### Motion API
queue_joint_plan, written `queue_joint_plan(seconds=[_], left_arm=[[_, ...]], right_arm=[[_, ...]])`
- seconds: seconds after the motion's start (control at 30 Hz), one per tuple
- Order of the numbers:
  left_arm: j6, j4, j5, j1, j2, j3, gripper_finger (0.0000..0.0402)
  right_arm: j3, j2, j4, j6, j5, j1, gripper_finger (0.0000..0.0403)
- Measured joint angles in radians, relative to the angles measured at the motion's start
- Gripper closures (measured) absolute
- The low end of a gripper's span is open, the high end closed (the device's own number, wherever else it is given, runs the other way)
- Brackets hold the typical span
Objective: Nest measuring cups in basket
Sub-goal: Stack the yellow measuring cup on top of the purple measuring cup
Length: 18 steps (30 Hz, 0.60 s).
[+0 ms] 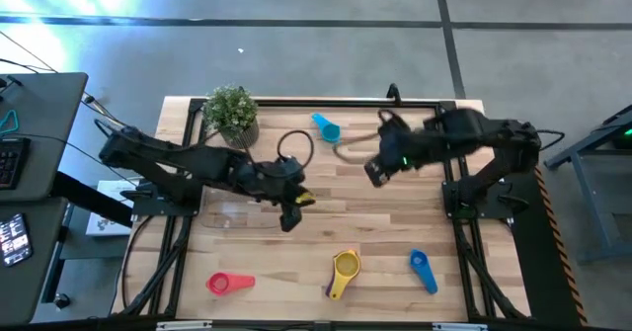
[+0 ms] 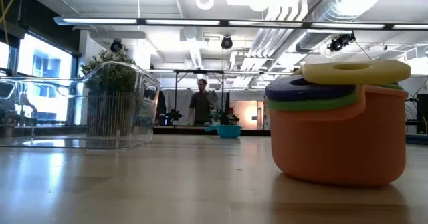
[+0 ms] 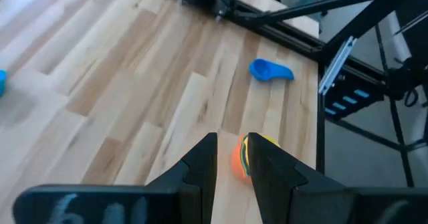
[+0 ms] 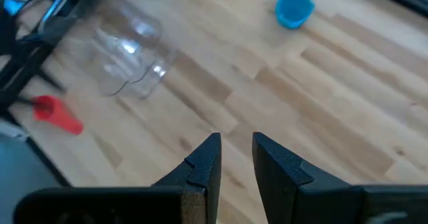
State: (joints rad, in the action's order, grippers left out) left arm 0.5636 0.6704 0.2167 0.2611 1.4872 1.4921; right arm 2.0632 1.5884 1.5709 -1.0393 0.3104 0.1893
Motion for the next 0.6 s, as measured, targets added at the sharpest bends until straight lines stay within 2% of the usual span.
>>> queue_joint_plan(seconds=[0.27, 0.6], left_arm=[[0.015, 0.095, 0.028, 0.000, -0.088, 0.000, 0.0326], [0.094, 0.331, 0.124, 0.001, -0.135, 0.000, 0.0326]], right_arm=[[0.000, 0.042, 0.000, -0.200, 0.059, 0.229, 0.0324], [0.000, 0.164, -0.014, -0.383, 0.052, 0.417, 0.0324]])
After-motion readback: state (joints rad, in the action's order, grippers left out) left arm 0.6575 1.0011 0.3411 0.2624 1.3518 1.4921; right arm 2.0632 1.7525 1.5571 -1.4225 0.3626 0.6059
